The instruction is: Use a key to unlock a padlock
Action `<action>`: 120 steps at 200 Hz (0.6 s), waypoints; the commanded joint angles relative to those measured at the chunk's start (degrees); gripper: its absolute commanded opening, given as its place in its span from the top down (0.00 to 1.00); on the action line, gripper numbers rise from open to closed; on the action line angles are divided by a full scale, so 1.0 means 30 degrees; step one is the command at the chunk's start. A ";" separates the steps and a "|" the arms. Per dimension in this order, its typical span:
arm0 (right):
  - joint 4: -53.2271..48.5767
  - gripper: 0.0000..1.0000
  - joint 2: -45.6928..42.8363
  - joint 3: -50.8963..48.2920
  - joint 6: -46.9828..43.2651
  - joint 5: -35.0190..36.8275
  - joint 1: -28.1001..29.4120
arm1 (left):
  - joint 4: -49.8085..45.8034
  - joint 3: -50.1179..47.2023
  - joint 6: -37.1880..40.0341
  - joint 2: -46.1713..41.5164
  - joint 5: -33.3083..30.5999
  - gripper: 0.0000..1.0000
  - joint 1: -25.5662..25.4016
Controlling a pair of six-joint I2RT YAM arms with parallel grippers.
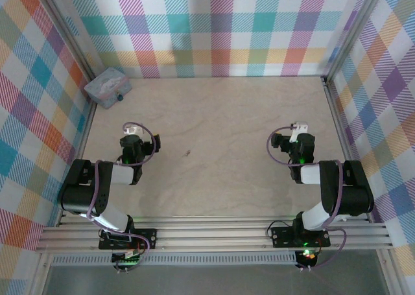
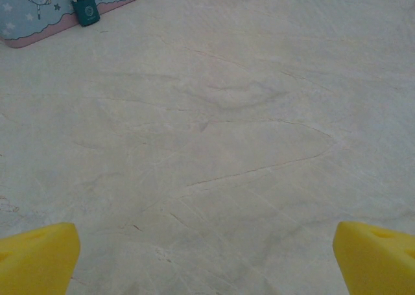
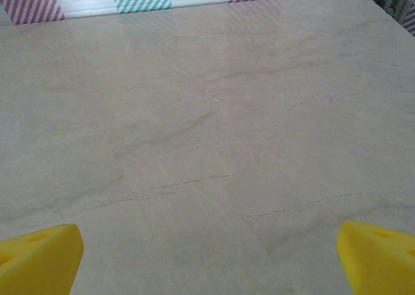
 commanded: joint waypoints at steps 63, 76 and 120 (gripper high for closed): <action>0.0300 0.00 0.0011 0.0204 0.0016 -0.0139 0.0122 | 0.0120 0.0098 0.0016 -0.0028 0.0220 0.00 0.0226; 0.0181 0.00 -0.0028 0.0300 -0.0111 -0.0530 0.0108 | -0.0022 0.0158 0.0049 -0.0094 0.0292 0.00 0.0228; -0.4047 0.00 -0.2077 0.1679 -0.0872 -0.2687 0.0108 | -0.8274 0.4026 -0.0369 -0.1742 -0.0229 0.00 0.0213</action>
